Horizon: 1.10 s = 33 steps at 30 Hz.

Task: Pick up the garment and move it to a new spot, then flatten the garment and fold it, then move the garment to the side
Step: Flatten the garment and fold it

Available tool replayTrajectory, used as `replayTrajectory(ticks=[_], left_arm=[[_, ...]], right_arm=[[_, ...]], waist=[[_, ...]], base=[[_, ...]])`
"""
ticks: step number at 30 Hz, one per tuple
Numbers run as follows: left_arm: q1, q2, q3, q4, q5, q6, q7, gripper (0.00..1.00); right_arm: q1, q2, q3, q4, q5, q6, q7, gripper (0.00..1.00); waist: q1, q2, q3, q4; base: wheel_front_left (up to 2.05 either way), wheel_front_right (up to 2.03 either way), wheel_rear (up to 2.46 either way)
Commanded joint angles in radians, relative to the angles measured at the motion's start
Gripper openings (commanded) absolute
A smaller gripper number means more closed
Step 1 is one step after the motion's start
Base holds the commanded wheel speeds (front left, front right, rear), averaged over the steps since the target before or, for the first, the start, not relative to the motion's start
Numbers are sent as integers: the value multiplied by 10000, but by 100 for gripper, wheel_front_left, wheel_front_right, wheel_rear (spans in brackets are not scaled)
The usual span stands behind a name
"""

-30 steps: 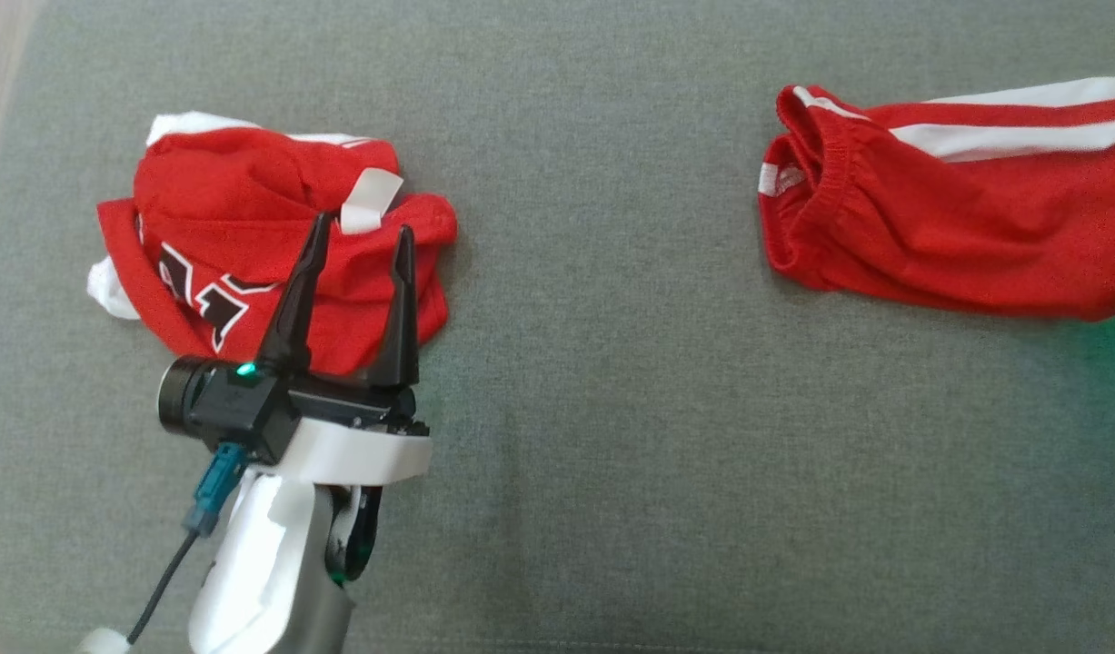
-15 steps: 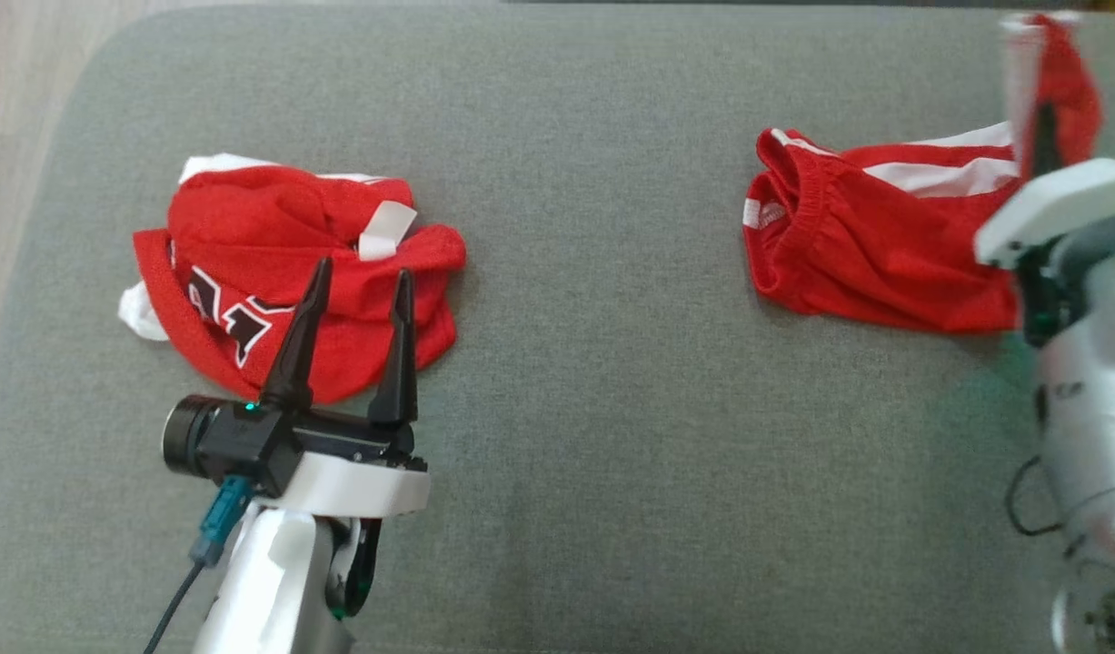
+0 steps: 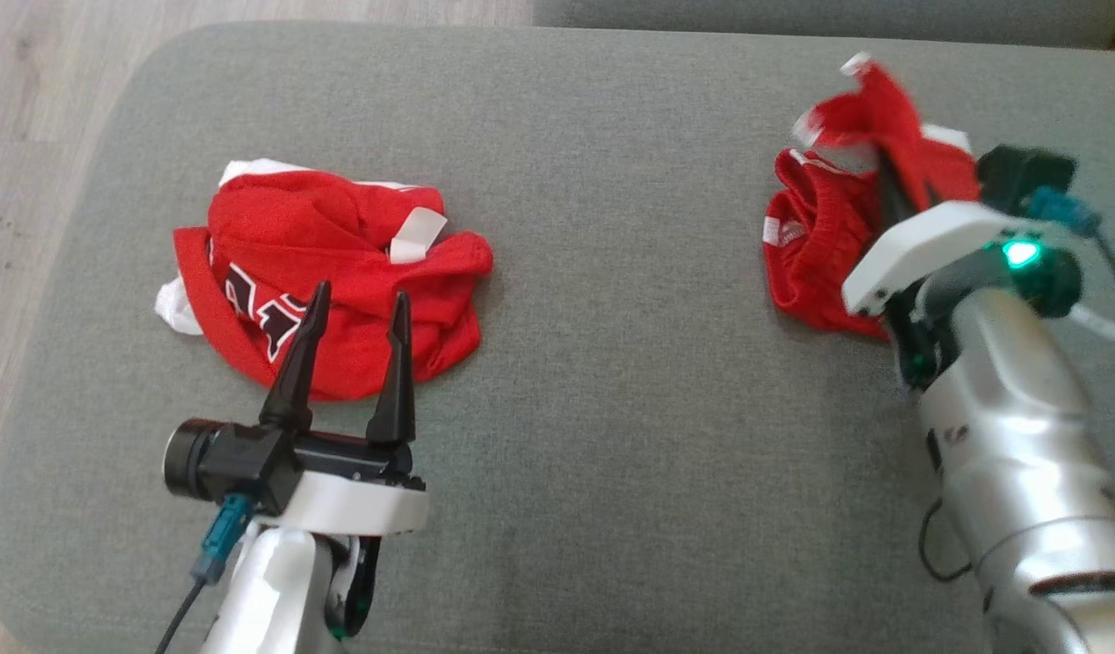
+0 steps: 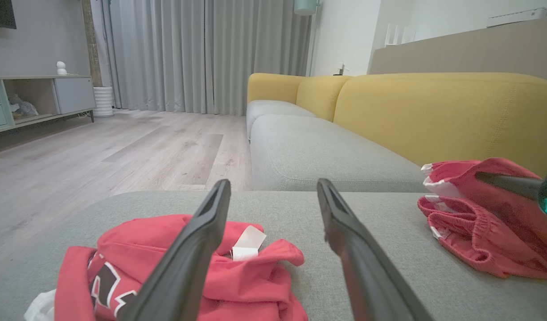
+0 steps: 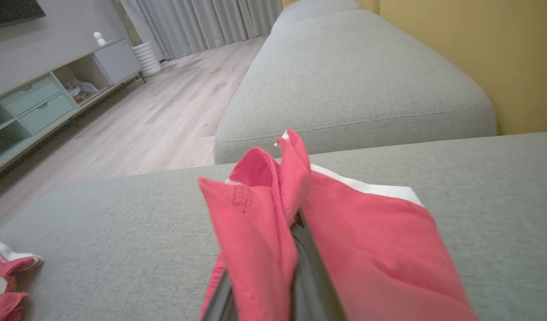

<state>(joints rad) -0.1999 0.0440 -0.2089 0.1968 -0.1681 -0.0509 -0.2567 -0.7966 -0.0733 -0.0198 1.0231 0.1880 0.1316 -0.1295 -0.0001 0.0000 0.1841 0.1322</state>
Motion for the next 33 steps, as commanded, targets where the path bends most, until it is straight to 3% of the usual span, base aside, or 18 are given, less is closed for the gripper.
replayTrajectory(ticks=[1,8,10,13,20,33], left_arm=[[-149,63,269,-296,-57,85,-51,100],[-71,62,298,-273,-26,115,-51,100],[-64,62,314,-241,-10,101,-51,100],[-29,62,362,-193,33,72,-51,100],[19,62,437,-177,94,24,-51,100],[301,62,418,-383,77,37,-51,100]], right_arm=[[-57,199,397,-352,149,-9,-152,0],[869,228,2756,-546,892,-9,-44,0],[1081,228,3309,-586,761,-9,-192,100],[1288,229,4263,-549,-160,-9,-523,100],[1735,230,4425,-1349,-365,-9,-1085,100],[4253,231,890,-5508,-1109,-9,-1319,100]], waist=[[1,0,-24,27],[1,0,-95,-14],[1,0,-136,-87],[1,0,-241,-333],[1,0,-533,-804],[1,0,-836,-1741]], base=[[0,0,0],[0,0,0],[0,0,0],[0,0,0],[0,0,0],[0,0,0]])
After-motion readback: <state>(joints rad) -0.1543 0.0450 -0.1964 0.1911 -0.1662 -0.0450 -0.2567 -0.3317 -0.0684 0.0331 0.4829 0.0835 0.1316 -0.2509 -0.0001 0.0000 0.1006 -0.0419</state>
